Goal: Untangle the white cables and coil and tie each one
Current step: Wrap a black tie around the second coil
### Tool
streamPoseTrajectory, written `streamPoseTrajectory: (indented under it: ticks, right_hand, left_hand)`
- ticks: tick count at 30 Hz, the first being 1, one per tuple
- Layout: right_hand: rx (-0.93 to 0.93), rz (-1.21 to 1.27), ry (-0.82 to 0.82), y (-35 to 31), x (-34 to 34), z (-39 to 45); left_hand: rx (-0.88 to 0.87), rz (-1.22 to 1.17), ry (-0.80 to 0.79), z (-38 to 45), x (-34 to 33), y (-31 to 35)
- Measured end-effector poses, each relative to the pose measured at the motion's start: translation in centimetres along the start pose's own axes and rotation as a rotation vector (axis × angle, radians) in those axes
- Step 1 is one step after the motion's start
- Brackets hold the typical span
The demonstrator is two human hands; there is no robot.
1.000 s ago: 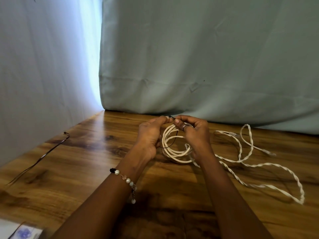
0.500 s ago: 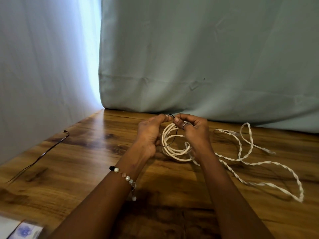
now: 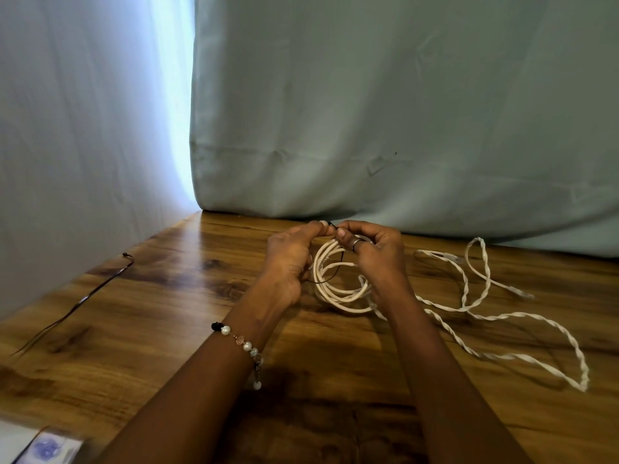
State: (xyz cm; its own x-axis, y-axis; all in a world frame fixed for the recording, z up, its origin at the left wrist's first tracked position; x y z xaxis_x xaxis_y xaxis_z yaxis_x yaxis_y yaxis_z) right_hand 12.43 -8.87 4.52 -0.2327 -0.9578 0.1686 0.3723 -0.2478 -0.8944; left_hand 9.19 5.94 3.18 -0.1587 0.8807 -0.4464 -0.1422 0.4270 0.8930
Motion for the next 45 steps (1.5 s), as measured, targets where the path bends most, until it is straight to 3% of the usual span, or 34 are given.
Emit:
streamPoseTrajectory:
  ticks: [9, 17, 21, 23, 28, 36, 45]
  right_hand:
    - [0.051, -0.171, 0.007, -0.1, 0.2, 0.5]
    - [0.113, -0.274, -0.039, -0.3, -0.6, 0.8]
    - [0.123, -0.262, -0.063, -0.3, -0.7, 0.7]
    - [0.134, -0.248, -0.094, -0.6, -0.9, 0.5]
    - [0.138, -0.139, -0.205, -1.5, -1.3, -0.1]
    - [0.185, -0.138, -0.399, -2.8, -2.9, -1.5]
    - [0.188, -0.086, -0.470, -2.7, -2.7, -2.0]
  left_hand:
    - [-0.041, 0.022, -0.038, 1.0, 0.2, 0.0]
    - [-0.030, -0.013, -0.217, 1.1, -1.2, 0.1]
    - [-0.066, 0.006, -0.197, 1.4, -0.8, 0.5]
    - [-0.138, 0.022, -0.175, 1.2, -0.6, 1.4]
    - [-0.579, 0.369, -0.077, 1.0, 0.0, 5.1]
    - [-0.535, -0.030, 0.004, 1.4, 1.8, 6.2]
    - [-0.215, -0.532, 0.165, 4.5, 2.1, 5.3]
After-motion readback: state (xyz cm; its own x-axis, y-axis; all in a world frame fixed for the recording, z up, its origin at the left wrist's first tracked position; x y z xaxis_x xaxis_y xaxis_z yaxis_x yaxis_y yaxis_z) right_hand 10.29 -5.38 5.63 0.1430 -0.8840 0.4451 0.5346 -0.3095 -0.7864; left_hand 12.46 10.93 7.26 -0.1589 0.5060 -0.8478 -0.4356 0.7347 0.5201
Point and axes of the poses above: each hand's wrist, its own z-axis towards the middle knuckle, its own x-axis out of the back of the hand, y = z × x, the point moved 9 cm from there along z, towards the middle knuckle, and after that the axes turned 11 degrees about -z, right-handed, at the moved point
